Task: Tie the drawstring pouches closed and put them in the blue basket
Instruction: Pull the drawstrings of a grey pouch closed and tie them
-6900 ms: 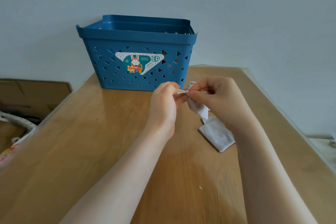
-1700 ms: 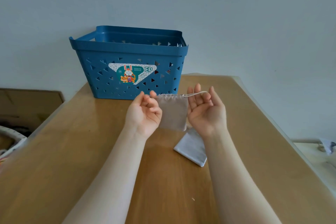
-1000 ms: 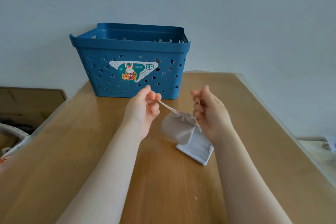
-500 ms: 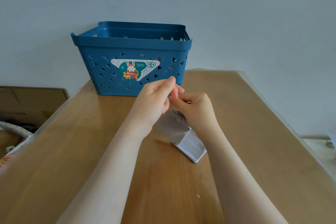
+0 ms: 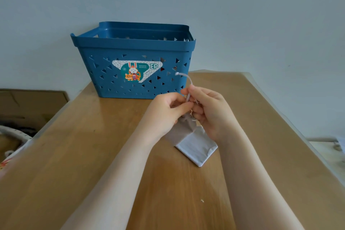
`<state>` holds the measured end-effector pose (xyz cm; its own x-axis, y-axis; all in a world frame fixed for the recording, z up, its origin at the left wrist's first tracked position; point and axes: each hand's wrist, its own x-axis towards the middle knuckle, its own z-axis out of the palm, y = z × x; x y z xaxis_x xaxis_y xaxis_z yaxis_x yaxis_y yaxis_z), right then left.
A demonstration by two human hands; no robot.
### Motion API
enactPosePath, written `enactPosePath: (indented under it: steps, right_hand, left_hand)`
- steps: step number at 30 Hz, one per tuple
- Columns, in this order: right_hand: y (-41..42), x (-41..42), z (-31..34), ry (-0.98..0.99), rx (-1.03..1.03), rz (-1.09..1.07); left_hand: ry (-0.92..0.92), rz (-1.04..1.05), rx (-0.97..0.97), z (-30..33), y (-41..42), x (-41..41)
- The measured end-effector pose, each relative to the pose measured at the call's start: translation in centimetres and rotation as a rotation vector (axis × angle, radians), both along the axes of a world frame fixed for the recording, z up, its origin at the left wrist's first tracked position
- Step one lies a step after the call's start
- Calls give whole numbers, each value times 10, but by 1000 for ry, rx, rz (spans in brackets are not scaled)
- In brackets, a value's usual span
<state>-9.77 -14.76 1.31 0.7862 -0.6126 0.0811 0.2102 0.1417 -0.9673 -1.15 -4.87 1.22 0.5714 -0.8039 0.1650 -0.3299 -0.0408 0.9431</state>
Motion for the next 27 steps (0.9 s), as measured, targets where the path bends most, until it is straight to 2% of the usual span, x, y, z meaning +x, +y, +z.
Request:
enactPosePath:
  steps: [4, 6, 9, 11, 13, 16, 22, 24, 27]
  right_hand:
    - [0, 2, -1, 15, 32, -4]
    - [-2, 2, -3, 40, 58, -30]
    - [-6, 2, -5, 70, 112, -85]
    - [-8, 0, -3, 58, 160, -79]
    - [-11, -3, 1, 12, 178, -53]
    - [-12, -7, 8, -73, 142, -10]
    - [-2, -7, 13, -61, -74, 38]
    - [5, -6, 15, -30, -132, 86]
    - [14, -5, 16, 60, -254, 164]
  left_hand:
    - [138, -3, 38, 3, 1, 1]
    - [378, -26, -13, 6, 2, 1]
    - [883, -116, -109, 8, 0, 4]
    - [958, -117, -110, 6, -1, 5]
    - [864, -67, -55, 6, -1, 4]
    - [555, 5, 53, 6, -3, -1]
    - [35, -52, 193, 0, -6, -12]
    - [-37, -106, 218, 2, -4, -15]
    - [61, -178, 216, 2, -4, -16]
